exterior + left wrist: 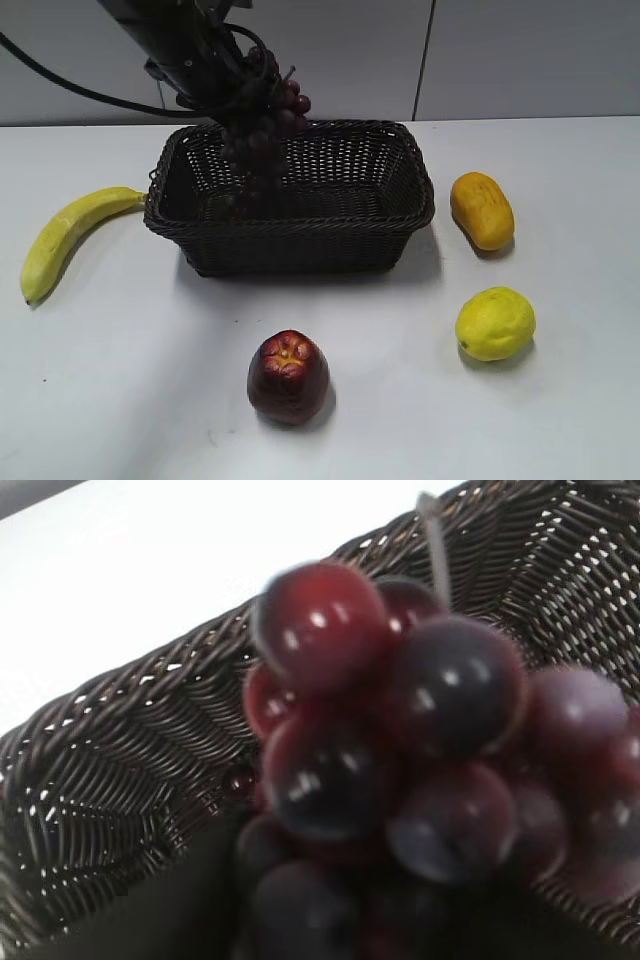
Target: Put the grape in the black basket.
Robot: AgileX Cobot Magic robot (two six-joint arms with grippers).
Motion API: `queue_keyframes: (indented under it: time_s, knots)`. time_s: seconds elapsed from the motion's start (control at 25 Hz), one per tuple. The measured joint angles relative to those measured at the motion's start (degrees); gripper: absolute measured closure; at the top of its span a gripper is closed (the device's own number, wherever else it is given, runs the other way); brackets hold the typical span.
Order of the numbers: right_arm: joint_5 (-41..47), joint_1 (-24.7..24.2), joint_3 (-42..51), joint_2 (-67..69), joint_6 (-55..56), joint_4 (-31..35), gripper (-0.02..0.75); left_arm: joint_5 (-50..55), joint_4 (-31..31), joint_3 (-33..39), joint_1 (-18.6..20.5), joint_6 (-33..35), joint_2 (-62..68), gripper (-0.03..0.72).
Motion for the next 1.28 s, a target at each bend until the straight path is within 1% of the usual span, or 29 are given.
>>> queue_keyframes:
  time_s: [0.04,0.08,0.12,0.32,0.44,0.56,0.72,0.8,0.92,1.12,1.2,1.28]
  knots:
    - [0.0,0.0,0.0,0.0,0.0,0.0,0.187,0.12,-0.04,0.0,0.0,0.0,0.0,0.123]
    - [0.0,0.0,0.0,0.0,0.0,0.0,0.187,0.54,-0.04,0.0,0.0,0.0,0.0,0.092]
    - [0.0,0.0,0.0,0.0,0.0,0.0,0.187,0.99,-0.04,0.0,0.0,0.0,0.0,0.077]
    - [0.0,0.0,0.0,0.0,0.0,0.0,0.187,3.28,0.63,0.0,0.0,-0.06,-0.95,0.063]
    - [0.0,0.0,0.0,0.0,0.0,0.0,0.187,4.58,2.12,0.0,0.0,-0.06,-3.41,0.063]
    - [0.0,0.0,0.0,0.0,0.0,0.0,0.187,8.62,6.23,-0.06,0.0,-0.06,-7.38,0.063]
    - [0.0,0.0,0.0,0.0,0.0,0.0,0.187,18.87,12.19,-0.36,0.68,-0.06,-13.43,0.063]
    - [0.0,0.0,0.0,0.0,0.0,0.0,0.187,23.33,14.86,-0.36,1.84,-0.06,-16.17,0.065]
    - [0.0,0.0,0.0,0.0,0.0,0.0,0.187,24.88,16.75,-0.36,4.61,-0.48,-19.38,0.072]
    - [0.0,0.0,0.0,0.0,0.0,0.0,0.187,25.18,16.79,0.06,10.65,-2.47,-23.27,0.087]
    - [0.0,0.0,0.0,0.0,0.0,0.0,0.187,25.18,15.9,1.59,12.75,-2.92,-25.73,0.092]
    - [0.0,0.0,0.0,0.0,0.0,0.0,0.187,25.2,14.71,4.48,13.93,-3.48,-28.45,0.093]
